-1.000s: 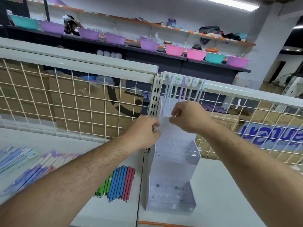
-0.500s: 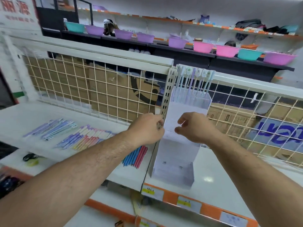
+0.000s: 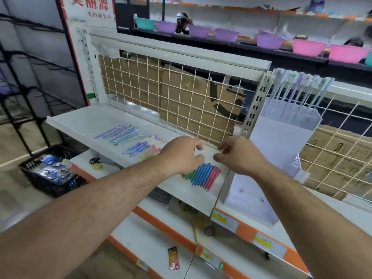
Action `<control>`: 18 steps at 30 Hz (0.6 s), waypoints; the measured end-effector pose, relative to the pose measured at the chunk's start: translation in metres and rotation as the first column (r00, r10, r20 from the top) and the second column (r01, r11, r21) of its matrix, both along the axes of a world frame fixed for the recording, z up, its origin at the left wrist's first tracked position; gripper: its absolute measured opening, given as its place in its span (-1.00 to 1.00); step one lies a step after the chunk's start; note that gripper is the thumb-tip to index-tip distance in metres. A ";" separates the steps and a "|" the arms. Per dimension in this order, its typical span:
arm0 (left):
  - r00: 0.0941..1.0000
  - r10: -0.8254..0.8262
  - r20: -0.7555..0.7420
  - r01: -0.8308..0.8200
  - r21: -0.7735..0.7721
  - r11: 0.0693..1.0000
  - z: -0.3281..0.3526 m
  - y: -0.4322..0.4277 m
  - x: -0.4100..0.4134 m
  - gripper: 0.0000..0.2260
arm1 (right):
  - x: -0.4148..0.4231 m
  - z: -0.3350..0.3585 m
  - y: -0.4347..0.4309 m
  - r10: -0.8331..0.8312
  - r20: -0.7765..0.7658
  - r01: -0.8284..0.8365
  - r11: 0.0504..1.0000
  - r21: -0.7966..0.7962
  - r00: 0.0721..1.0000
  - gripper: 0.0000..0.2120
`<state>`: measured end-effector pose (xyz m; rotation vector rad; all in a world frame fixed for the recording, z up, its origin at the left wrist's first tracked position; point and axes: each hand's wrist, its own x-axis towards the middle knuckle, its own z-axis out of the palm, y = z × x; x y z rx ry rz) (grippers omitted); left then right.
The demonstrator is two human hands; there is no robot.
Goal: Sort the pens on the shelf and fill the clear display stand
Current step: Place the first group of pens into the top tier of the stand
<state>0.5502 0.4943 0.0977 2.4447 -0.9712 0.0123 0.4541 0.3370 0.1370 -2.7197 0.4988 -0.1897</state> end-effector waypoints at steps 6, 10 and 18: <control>0.999 0.018 -0.027 -0.018 0.015 1.000 -0.013 0.057 0.057 -0.73 | 0.062 -0.017 0.058 0.044 -0.040 -0.044 0.999 0.006 0.998 -0.71; 0.999 0.011 -0.039 -0.009 0.069 0.998 -0.028 0.107 0.114 -0.71 | 0.119 -0.032 0.105 0.032 -0.065 -0.031 0.999 0.018 0.997 -0.71; 0.997 0.036 -0.064 -0.026 0.150 0.988 -0.044 0.189 0.220 -0.68 | 0.224 -0.057 0.178 0.039 -0.119 -0.030 0.997 0.072 0.992 -0.77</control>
